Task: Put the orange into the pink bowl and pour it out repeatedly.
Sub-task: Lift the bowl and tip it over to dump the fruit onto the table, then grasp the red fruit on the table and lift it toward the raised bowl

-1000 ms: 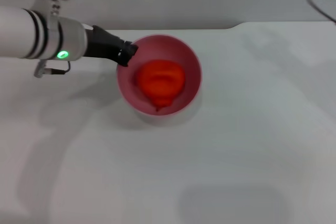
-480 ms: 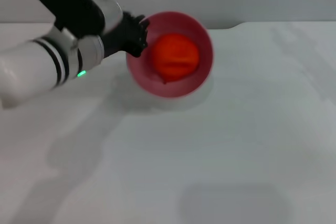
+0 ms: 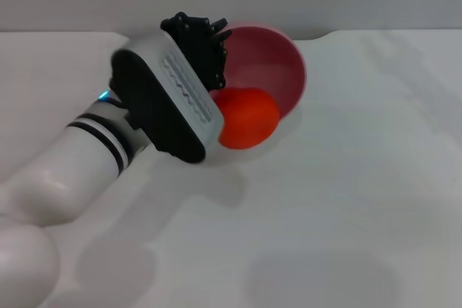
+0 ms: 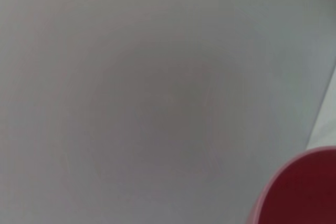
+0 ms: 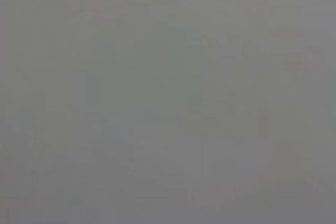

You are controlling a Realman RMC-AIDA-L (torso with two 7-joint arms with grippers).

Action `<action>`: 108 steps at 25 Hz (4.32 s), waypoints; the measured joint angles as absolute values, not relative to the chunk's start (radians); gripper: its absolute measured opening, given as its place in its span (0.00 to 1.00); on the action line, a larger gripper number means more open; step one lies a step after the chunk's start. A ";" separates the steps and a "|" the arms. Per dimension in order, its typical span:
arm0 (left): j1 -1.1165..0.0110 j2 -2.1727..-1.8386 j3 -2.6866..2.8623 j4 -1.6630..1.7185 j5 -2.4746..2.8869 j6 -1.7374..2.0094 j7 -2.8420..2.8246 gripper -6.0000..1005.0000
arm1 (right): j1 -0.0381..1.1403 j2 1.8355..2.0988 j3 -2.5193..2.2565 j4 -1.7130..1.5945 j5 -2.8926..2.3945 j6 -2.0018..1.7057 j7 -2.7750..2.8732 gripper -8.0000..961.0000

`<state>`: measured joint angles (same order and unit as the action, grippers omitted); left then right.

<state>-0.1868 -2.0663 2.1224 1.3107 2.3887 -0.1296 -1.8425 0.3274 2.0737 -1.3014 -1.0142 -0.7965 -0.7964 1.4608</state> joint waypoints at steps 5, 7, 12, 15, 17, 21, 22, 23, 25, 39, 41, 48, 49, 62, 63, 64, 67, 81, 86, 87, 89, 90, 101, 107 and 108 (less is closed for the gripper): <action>-0.213 -2.069 2.179 1.237 2.386 -0.298 -1.748 0.05 | 0.340 2.075 -1.308 -1.001 -0.795 -0.828 1.462 0.62; -0.222 -2.069 2.199 1.215 2.385 -0.358 -1.727 0.05 | 0.341 2.076 -1.309 -0.994 -0.790 -0.837 1.462 0.62; -0.248 -2.071 2.257 1.156 2.382 -0.514 -1.690 0.05 | 0.347 2.077 -1.309 -0.969 -0.771 -0.864 1.463 0.62; -0.250 -2.071 2.265 1.151 2.382 -0.533 -1.687 0.05 | 0.353 2.076 -1.307 -0.960 -0.770 -0.873 1.463 0.62; -0.256 -2.072 2.294 1.138 2.379 -0.582 -1.676 0.05 | 0.354 2.076 -1.307 -0.960 -0.770 -0.873 1.463 0.62; -0.257 -2.071 2.290 1.159 2.338 -0.572 -1.720 0.05 | 0.356 2.074 -1.308 -0.960 -0.769 -0.880 1.463 0.62; -0.258 -2.070 2.284 1.172 2.313 -0.557 -1.745 0.05 | 0.356 2.074 -1.308 -0.959 -0.769 -0.882 1.461 0.62; -0.258 -2.070 2.284 1.172 2.313 -0.557 -1.745 0.05 | 0.356 2.074 -1.308 -0.959 -0.769 -0.882 1.460 0.62; -0.266 -2.064 2.234 1.220 2.249 -0.461 -1.835 0.05 | 0.356 2.074 -1.308 -0.958 -0.770 -0.884 1.459 0.62; -0.589 -2.061 1.540 1.156 2.135 0.678 -2.168 0.05 | 0.367 2.073 -1.305 -0.882 -0.774 -0.948 1.431 0.62; -0.666 -2.055 1.365 1.087 2.141 0.872 -2.168 0.05 | 0.362 2.071 -1.305 -0.882 -0.779 -0.948 1.406 0.62; -0.779 -1.975 0.978 1.028 2.276 1.245 -2.243 0.05 | 0.342 2.065 -1.238 -0.881 -1.011 -0.919 1.408 0.62; -0.777 -1.962 0.965 1.030 2.282 1.261 -2.257 0.05 | 0.338 2.065 -1.219 -0.881 -1.062 -0.903 1.424 0.62; -0.703 -1.943 0.939 1.053 2.301 1.327 -2.300 0.05 | 0.652 2.032 -1.193 -0.677 -1.906 -0.858 1.979 0.61; -0.702 -1.945 0.950 1.053 2.302 1.326 -2.300 0.05 | 0.681 2.035 -1.193 -0.665 -1.922 -0.887 1.981 0.61; -0.702 -1.946 0.965 1.053 2.302 1.326 -2.300 0.05 | 0.711 2.038 -1.193 -0.647 -1.934 -0.921 1.983 0.61; -0.702 -1.946 0.968 1.053 2.302 1.326 -2.300 0.05 | 0.796 2.035 -1.194 -0.605 -1.944 -1.039 1.999 0.61; -0.697 -1.950 0.968 1.067 2.340 1.330 -2.308 0.05 | 0.942 2.069 -1.268 -0.588 -2.127 -1.183 2.109 0.61; -0.696 -1.947 0.964 1.068 2.352 1.329 -2.316 0.05 | 0.936 2.079 -1.291 -0.551 -2.121 -1.135 2.109 0.60; -0.695 -1.947 0.965 1.068 2.352 1.329 -2.318 0.05 | 0.933 2.081 -1.301 -0.546 -2.120 -1.120 2.109 0.60; -0.694 -1.948 0.969 1.068 2.352 1.329 -2.320 0.05 | 0.929 2.083 -1.318 -0.534 -2.119 -1.095 2.109 0.60; -0.694 -1.949 0.971 1.068 2.352 1.329 -2.320 0.05 | 0.928 2.084 -1.324 -0.525 -2.117 -1.083 2.110 0.60; -0.696 -1.962 0.974 1.077 2.363 1.326 -2.322 0.05 | 0.916 2.087 -1.367 -0.468 -2.058 -1.013 2.103 0.60; -0.695 -1.963 0.974 1.079 2.364 1.319 -2.322 0.05 | 0.911 2.088 -1.393 -0.482 -2.053 -1.006 2.099 0.36; -0.694 -1.963 0.974 1.079 2.364 1.318 -2.322 0.05 | 0.910 2.088 -1.396 -0.485 -2.052 -1.005 2.099 0.33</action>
<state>-0.6937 -1.9634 0.9741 1.0786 2.3639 1.3185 -2.3225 0.9102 2.0877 -1.3962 -0.4853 -2.0523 -1.0054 2.0993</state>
